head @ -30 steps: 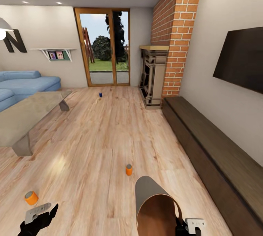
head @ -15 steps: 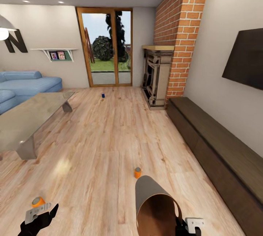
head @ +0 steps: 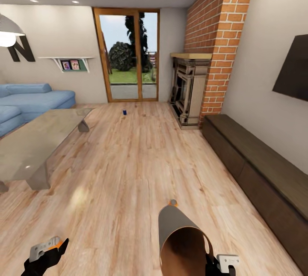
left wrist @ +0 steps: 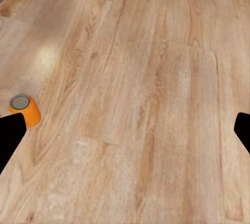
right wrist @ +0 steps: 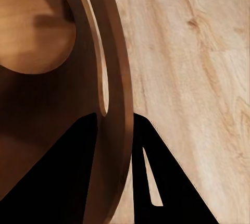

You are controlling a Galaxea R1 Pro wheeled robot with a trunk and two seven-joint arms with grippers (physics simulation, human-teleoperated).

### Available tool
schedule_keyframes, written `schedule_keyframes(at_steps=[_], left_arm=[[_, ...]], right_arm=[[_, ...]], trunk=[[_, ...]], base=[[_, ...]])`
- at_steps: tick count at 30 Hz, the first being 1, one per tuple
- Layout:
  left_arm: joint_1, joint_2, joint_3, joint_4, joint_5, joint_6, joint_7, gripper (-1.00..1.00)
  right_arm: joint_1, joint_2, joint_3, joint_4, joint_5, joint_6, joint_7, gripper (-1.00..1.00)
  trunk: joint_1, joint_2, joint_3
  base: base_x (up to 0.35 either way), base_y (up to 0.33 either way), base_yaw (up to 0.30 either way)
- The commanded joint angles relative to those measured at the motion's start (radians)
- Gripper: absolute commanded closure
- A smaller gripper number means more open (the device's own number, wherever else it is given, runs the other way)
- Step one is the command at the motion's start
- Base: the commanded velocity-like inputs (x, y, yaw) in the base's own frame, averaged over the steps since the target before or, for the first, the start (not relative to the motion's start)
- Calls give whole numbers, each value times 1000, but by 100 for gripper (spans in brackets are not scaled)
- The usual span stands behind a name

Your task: Put the three can of soda from the living room inside the tash can in the kitchen.

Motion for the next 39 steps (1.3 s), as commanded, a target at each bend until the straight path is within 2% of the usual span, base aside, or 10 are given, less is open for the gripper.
schedule_keyframes(at_steps=[1, 10, 13, 15, 16, 19, 22, 39], left_arm=[[0, 0, 0, 0, 0, 0, 0, -100], [0, 0, 0, 0, 0, 0, 0, -100], [0, 0, 0, 0, 0, 0, 0, -100], [0, 0, 0, 0, 0, 0, 0, -100], [0, 0, 0, 0, 0, 0, 0, -100], [0, 0, 0, 0, 0, 0, 0, -100], [0, 0, 0, 0, 0, 0, 0, -100], [0, 0, 0, 0, 0, -2, 3, -100]], right_arm=[[0, 0, 0, -2, -2, 0, 7, 100], [0, -4, 0, -2, -2, 0, 8, 100], [0, -14, -1, -3, 4, -1, 8, 100], [-1, -31, -2, -4, 28, -1, 8, 100], [-4, -47, -4, -4, 49, -1, 7, 100], [-10, -85, -10, -5, 75, -2, 6, 100], [-13, -107, -13, -5, 88, -1, 6, 100], [-14, -105, -13, -4, 83, -1, 6, 100]], trunk=[[0, 0, 0], [0, 0, 0], [0, 0, 0], [0, 0, 0], [0, 0, 0], [0, 0, 0], [0, 0, 0], [0, 0, 0]], base=[[115, 311, 0], [116, 311, 0], [116, 311, 0], [116, 311, 0], [116, 311, 0], [116, 311, 0], [116, 311, 0], [116, 310, 0]])
